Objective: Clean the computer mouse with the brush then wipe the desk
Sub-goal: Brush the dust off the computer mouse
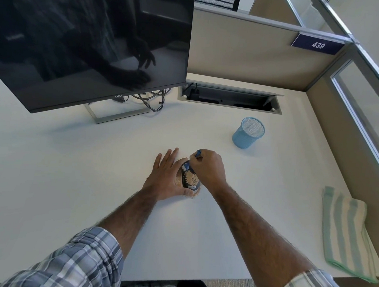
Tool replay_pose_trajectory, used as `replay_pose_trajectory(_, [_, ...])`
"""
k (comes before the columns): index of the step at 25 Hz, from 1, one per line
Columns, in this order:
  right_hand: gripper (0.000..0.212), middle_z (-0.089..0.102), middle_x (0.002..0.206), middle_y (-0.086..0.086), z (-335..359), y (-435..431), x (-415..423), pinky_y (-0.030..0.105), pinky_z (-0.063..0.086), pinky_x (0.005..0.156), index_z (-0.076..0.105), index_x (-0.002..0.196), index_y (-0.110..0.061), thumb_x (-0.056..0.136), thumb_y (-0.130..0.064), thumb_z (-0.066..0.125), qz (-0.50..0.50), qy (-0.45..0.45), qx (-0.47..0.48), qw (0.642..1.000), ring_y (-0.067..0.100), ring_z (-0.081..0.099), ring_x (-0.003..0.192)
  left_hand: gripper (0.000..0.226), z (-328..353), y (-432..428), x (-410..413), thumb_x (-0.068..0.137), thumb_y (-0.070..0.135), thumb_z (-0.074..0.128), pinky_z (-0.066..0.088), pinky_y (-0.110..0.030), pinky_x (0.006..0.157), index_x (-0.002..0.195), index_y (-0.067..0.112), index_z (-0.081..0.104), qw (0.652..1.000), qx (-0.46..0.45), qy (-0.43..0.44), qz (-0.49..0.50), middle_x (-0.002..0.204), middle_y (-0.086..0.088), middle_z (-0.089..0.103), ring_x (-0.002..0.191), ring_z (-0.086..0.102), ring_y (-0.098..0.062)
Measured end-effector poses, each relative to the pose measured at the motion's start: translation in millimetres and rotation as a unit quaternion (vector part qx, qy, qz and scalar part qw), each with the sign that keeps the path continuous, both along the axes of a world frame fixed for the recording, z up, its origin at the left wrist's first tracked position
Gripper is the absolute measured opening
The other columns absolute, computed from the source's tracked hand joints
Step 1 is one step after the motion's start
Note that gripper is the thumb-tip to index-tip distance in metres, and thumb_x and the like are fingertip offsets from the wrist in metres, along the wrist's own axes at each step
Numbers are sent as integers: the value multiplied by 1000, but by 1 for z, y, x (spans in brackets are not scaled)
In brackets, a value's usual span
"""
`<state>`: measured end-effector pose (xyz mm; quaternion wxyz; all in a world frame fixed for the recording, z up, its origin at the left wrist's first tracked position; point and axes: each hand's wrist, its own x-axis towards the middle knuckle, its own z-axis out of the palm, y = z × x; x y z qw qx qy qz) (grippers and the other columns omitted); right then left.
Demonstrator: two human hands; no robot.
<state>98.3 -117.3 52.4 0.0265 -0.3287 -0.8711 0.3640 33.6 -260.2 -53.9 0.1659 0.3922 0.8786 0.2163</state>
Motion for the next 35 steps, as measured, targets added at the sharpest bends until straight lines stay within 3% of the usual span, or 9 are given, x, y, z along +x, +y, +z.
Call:
replay_pose_trajectory(3, [16,62,62,9,1,9,4,34,42,52,62,70,-5,76,-20,60,-45,32,17,998,19,44,54,119,2,-1,0,63,92,62,-11,-49,126,158,36,16,1000,3,-2,1,172,-1,-10,157,-17,-19])
replay_pose_trajectory(9, [20,70,73,5,1,5,5,43,59,64,69,78,-10,85,-26,60,-6,26,18,999,27,67,69,121,1,0,0,62,92,60,-11,-48,126,159,35,16,1000,4,1,-3,172,-2,-9,157,-18,-19])
replay_pose_trajectory(14, [19,68,69,3,-1,0,9,40,56,60,67,76,-13,85,-26,58,10,-12,16,1000,29,66,65,120,-1,0,0,63,92,60,-10,-49,126,159,34,17,1000,2,12,-4,173,-2,-8,157,-18,-20])
replay_pose_trajectory(19, [19,65,62,1,-2,0,10,39,54,59,64,72,-12,83,-26,56,-34,22,44,998,27,61,60,120,-1,0,0,63,91,62,-9,-50,126,158,35,17,1000,3,6,0,172,-1,-9,156,-20,-19])
replay_pose_trajectory(22, [21,69,70,4,-1,-4,10,44,59,65,68,78,-11,86,-26,57,17,-14,24,999,27,66,67,120,-1,0,0,63,91,62,-10,-49,126,159,35,17,1000,0,6,-3,172,-1,-10,156,-21,-18])
replay_pose_trajectory(26, [22,74,80,5,-2,-1,8,44,60,70,72,86,-9,89,-25,58,-10,20,20,1000,26,69,75,121,-1,0,0,62,92,61,-10,-49,126,159,34,17,1000,0,8,-2,172,-1,-10,156,-21,-18])
replay_pose_trajectory(32, [19,73,80,3,-2,-7,5,37,57,68,73,85,-12,89,-24,58,15,0,15,1000,24,67,74,122,-2,-1,0,63,92,59,-8,-51,126,160,32,15,1000,-7,10,-3,172,0,-12,156,-23,-18])
replay_pose_trajectory(35, [18,69,71,7,-3,-6,6,36,52,60,67,75,-10,85,-21,58,35,-22,10,999,23,62,64,123,-1,0,0,64,91,61,-9,-50,126,161,31,15,1000,-3,5,-3,172,0,-12,156,-22,-17])
